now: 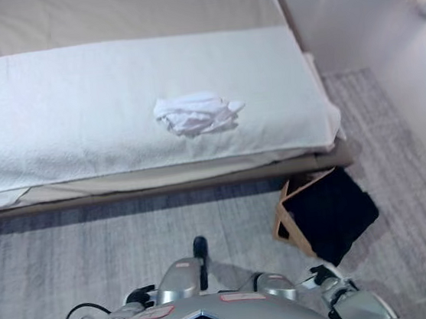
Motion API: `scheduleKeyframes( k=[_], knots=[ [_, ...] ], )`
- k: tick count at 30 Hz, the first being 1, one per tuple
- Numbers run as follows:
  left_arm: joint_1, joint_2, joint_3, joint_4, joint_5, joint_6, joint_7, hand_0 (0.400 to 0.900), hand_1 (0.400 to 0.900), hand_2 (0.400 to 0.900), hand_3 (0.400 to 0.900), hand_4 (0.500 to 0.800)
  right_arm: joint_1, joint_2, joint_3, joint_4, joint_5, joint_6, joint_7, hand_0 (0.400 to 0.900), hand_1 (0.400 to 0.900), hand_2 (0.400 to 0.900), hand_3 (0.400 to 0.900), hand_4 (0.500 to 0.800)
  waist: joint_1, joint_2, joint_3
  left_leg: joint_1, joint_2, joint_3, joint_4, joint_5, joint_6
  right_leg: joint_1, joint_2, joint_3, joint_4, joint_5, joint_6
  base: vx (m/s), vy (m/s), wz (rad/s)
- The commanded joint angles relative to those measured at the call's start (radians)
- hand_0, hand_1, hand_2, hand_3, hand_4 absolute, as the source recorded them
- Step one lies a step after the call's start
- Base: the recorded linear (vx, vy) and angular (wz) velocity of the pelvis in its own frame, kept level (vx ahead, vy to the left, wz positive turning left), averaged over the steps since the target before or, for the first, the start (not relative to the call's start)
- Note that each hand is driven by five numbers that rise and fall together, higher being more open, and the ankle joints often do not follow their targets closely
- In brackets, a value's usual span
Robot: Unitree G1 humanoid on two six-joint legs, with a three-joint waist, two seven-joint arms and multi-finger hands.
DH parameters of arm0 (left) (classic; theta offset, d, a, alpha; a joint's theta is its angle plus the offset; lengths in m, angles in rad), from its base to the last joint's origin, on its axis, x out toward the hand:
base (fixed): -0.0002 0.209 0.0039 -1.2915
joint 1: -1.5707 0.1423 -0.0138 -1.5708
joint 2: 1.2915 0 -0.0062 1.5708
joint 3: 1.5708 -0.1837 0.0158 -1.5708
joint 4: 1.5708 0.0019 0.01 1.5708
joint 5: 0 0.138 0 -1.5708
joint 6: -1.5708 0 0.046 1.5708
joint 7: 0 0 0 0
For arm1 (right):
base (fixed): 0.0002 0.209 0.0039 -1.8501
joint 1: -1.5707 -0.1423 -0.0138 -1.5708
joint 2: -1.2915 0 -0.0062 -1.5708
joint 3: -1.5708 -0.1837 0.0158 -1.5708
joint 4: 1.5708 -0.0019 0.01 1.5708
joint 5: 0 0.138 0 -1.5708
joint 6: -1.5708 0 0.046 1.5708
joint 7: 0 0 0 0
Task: Put the clothes on the bed into the basket.
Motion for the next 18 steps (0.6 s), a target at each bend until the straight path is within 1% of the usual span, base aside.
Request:
scheduleKeyframes(
  k=[1, 2, 3, 4, 5, 6, 7, 8, 9, 10, 11, 12, 13, 14, 15, 16, 17, 18],
  knots=[
    [-0.028, 0.015, -0.023, -0.029, -0.007, -0.003, -0.010, 0.900, 0.900, 0.900, 0.900, 0.800, -0.060, -0.110, -0.022, -0.064, 0.008, 0.001, -0.023, 0.900, 0.900, 0.900, 0.900, 0.800, 0.012, 0.015, 0.011, -0.176, -0.043, -0.012, 0.051, 0.126, 0.034, 0.103, 0.037, -0.013, 0.069, 0.453, -0.014, 0.36, 0.245, 0.43],
    [-0.037, 0.018, -0.028, -0.034, -0.009, 0.000, -0.012, 0.900, 0.900, 0.900, 0.900, 0.800, -0.066, -0.111, -0.021, -0.066, 0.013, 0.003, -0.025, 0.900, 0.900, 0.900, 0.900, 0.800, -0.001, 0.033, 0.029, -0.133, -0.052, -0.020, 0.044, 0.105, 0.049, 0.054, 0.041, -0.035, 0.154, 0.467, -0.026, 0.42, 0.260, 0.41],
    [-0.045, 0.021, -0.036, -0.037, -0.006, 0.002, -0.014, 0.900, 0.900, 0.900, 0.900, 0.800, -0.075, -0.109, -0.022, -0.078, 0.019, 0.002, -0.028, 0.900, 0.900, 0.900, 0.900, 0.800, -0.019, 0.048, 0.047, -0.086, -0.060, -0.024, 0.031, 0.082, 0.063, 0.003, 0.051, -0.057, 0.208, 0.449, -0.037, 0.40, 0.237, 0.35],
    [-0.053, 0.024, -0.039, -0.036, -0.005, 0.002, -0.015, 0.900, 0.900, 0.900, 0.900, 0.800, -0.082, -0.110, -0.018, -0.083, 0.020, 0.002, -0.028, 0.900, 0.900, 0.900, 0.900, 0.800, -0.037, 0.068, 0.063, -0.038, -0.060, -0.044, 0.014, 0.068, 0.073, -0.071, 0.070, -0.073, 0.255, 0.398, -0.050, 0.44, 0.205, 0.33],
    [-0.059, 0.024, -0.043, -0.035, -0.002, 0.003, -0.014, 0.900, 0.900, 0.900, 0.900, 0.800, -0.083, -0.110, -0.015, -0.085, 0.020, 0.002, -0.029, 0.900, 0.900, 0.900, 0.900, 0.800, -0.055, 0.080, 0.076, 0.008, -0.064, -0.063, -0.004, 0.058, 0.078, -0.133, 0.085, -0.094, 0.250, 0.342, -0.062, 0.42, 0.141, 0.41],
    [-0.061, 0.025, -0.042, -0.033, -0.001, 0.002, -0.013, 0.900, 0.900, 0.900, 0.900, 0.800, -0.081, -0.108, -0.015, -0.084, 0.025, 0.002, -0.028, 0.900, 0.900, 0.900, 0.900, 0.800, -0.073, 0.090, 0.087, 0.055, -0.069, -0.083, -0.019, 0.047, 0.079, -0.172, 0.085, -0.126, 0.216, 0.296, -0.069, 0.46, 0.060, 0.54],
    [-0.065, 0.025, -0.040, -0.033, -0.004, 0.000, -0.014, 0.900, 0.900, 0.900, 0.900, 0.800, -0.077, -0.106, -0.020, -0.083, 0.031, 0.002, -0.029, 0.900, 0.900, 0.900, 0.900, 0.800, -0.093, 0.099, 0.094, 0.100, -0.071, -0.110, -0.035, 0.034, 0.074, -0.219, 0.095, -0.149, 0.130, 0.244, -0.084, 0.45, 0.003, 0.54],
    [-0.067, 0.021, -0.042, -0.035, -0.004, -0.001, -0.014, 0.900, 0.900, 0.900, 0.900, 0.800, -0.074, -0.106, -0.025, -0.084, 0.037, 0.003, -0.031, 0.900, 0.900, 0.900, 0.900, 0.800, -0.104, 0.103, 0.091, 0.122, -0.073, -0.125, -0.042, 0.025, 0.069, -0.235, 0.092, -0.162, 0.054, 0.244, -0.082, 0.31, -0.024, 0.40],
    [-0.067, 0.021, -0.042, -0.036, -0.004, -0.001, -0.014, 0.900, 0.900, 0.900, 0.900, 0.800, -0.073, -0.106, -0.024, -0.084, 0.037, 0.003, -0.031, 0.900, 0.900, 0.900, 0.900, 0.800, -0.109, 0.103, 0.097, 0.132, -0.074, -0.130, -0.045, 0.024, 0.068, -0.223, 0.090, -0.167, 0.052, 0.241, -0.082, 0.29, -0.042, 0.22],
    [-0.068, 0.018, -0.042, -0.034, 0.001, -0.003, -0.017, 0.900, 0.900, 0.900, 0.900, 0.800, -0.069, -0.105, -0.027, -0.082, 0.039, 0.005, -0.030, 0.900, 0.900, 0.900, 0.900, 0.800, -0.118, 0.100, 0.100, 0.164, -0.076, -0.139, -0.064, 0.013, 0.063, -0.237, 0.076, -0.181, -0.046, 0.263, -0.072, 0.34, -0.084, 0.23],
    [-0.069, 0.013, -0.046, -0.029, 0.008, -0.008, -0.020, 0.900, 0.900, 0.900, 0.900, 0.800, -0.066, -0.104, -0.031, -0.075, 0.038, 0.008, -0.029, 0.900, 0.900, 0.900, 0.900, 0.800, -0.132, 0.094, 0.103, 0.206, -0.084, -0.153, -0.093, -0.004, 0.055, -0.254, 0.061, -0.180, -0.204, 0.307, -0.053, 0.48, -0.110, 0.28],
    [-0.070, 0.011, -0.047, -0.027, 0.013, -0.008, -0.022, 0.900, 0.900, 0.900, 0.900, 0.800, -0.065, -0.104, -0.032, -0.074, 0.035, 0.011, -0.028, 0.900, 0.900, 0.900, 0.900, 0.800, -0.143, 0.094, 0.103, 0.230, -0.081, -0.163, -0.109, -0.014, 0.047, -0.272, 0.046, -0.172, -0.282, 0.351, -0.037, 0.63, -0.156, 0.48],
    [-0.071, 0.011, -0.040, -0.018, 0.018, -0.009, -0.021, 0.900, 0.900, 0.900, 0.900, 0.800, -0.063, -0.103, -0.037, -0.069, 0.027, 0.017, -0.028, 0.900, 0.900, 0.900, 0.900, 0.800, -0.159, 0.087, 0.107, 0.267, -0.077, -0.179, -0.121, -0.042, 0.032, -0.324, 0.012, -0.154, -0.392, 0.425, -0.001, 0.44, -0.103, 0.35],
    [-0.071, 0.010, -0.040, -0.018, 0.018, -0.009, -0.021, 0.900, 0.900, 0.900, 0.900, 0.800, -0.063, -0.103, -0.037, -0.069, 0.027, 0.017, -0.029, 0.900, 0.900, 0.900, 0.900, 0.800, -0.159, 0.091, 0.111, 0.274, -0.072, -0.180, -0.122, -0.045, 0.031, -0.314, 0.016, -0.156, -0.398, 0.427, -0.001, 0.44, -0.109, 0.38],
    [-0.069, 0.010, -0.033, -0.012, 0.020, -0.011, -0.021, 0.900, 0.900, 0.900, 0.900, 0.800, -0.062, -0.103, -0.042, -0.067, 0.024, 0.019, -0.028, 0.900, 0.900, 0.900, 0.900, 0.800, -0.165, 0.089, 0.114, 0.294, -0.071, -0.188, -0.123, -0.064, 0.026, -0.333, 0.010, -0.144, -0.427, 0.451, 0.011, 0.42, -0.151, 0.26],
    [-0.057, 0.007, -0.018, -0.002, 0.020, -0.010, -0.022, 0.900, 0.900, 0.900, 0.900, 0.800, -0.056, -0.104, -0.051, -0.065, 0.020, 0.021, -0.026, 0.900, 0.900, 0.900, 0.900, 0.800, -0.166, 0.078, 0.109, 0.330, -0.068, -0.198, -0.124, -0.096, 0.016, -0.343, -0.010, -0.162, -0.428, 0.479, 0.026, 0.42, -0.150, 0.27],
    [-0.057, 0.007, -0.018, -0.002, 0.020, -0.010, -0.022, 0.900, 0.900, 0.900, 0.900, 0.800, -0.056, -0.105, -0.051, -0.065, 0.020, 0.021, -0.026, 0.900, 0.900, 0.900, 0.900, 0.800, -0.167, 0.079, 0.111, 0.332, -0.067, -0.199, -0.124, -0.097, 0.016, -0.340, -0.009, -0.163, -0.429, 0.479, 0.026, 0.41, -0.188, 0.19],
    [-0.048, 0.006, -0.012, 0.002, 0.020, -0.009, -0.022, 0.900, 0.900, 0.900, 0.900, 0.800, -0.053, -0.107, -0.052, -0.065, 0.018, 0.021, -0.025, 0.900, 0.900, 0.900, 0.900, 0.800, -0.168, 0.075, 0.105, 0.356, -0.063, -0.202, -0.124, -0.116, 0.012, -0.344, -0.017, -0.179, -0.406, 0.486, 0.026, 0.29, -0.166, 0.15]
  ],
)
